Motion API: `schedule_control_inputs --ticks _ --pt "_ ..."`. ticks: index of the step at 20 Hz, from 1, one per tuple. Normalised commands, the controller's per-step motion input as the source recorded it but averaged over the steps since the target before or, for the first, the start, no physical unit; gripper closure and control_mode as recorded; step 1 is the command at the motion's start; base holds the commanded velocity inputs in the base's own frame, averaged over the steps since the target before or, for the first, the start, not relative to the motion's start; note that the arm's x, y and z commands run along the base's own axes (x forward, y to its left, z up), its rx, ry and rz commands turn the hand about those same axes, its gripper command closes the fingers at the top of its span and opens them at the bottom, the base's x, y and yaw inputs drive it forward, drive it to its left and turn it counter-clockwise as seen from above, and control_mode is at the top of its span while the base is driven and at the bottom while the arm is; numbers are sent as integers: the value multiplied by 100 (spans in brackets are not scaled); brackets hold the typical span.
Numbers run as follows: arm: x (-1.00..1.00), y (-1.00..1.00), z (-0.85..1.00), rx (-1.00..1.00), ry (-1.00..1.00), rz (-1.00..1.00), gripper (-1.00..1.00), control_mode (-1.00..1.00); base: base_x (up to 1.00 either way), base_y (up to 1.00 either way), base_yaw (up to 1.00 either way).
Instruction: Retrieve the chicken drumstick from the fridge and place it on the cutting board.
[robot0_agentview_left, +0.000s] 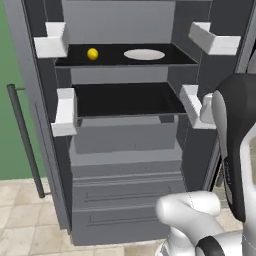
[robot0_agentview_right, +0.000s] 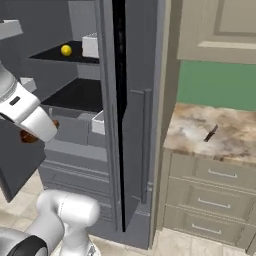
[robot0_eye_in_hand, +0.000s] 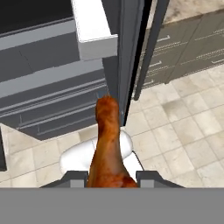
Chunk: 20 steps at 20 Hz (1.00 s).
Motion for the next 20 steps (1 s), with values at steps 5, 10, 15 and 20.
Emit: schedule_control_inputs --ticks 5,10,15,20 --pt "0 0 0 0 0 0 100 100 56 100 -28" --pt "0 0 0 0 0 0 100 100 12 62 -16" --pt "0 0 0 0 0 0 100 100 -47 -10 -31" --pt "0 0 0 0 0 0 100 100 -4 22 -67"
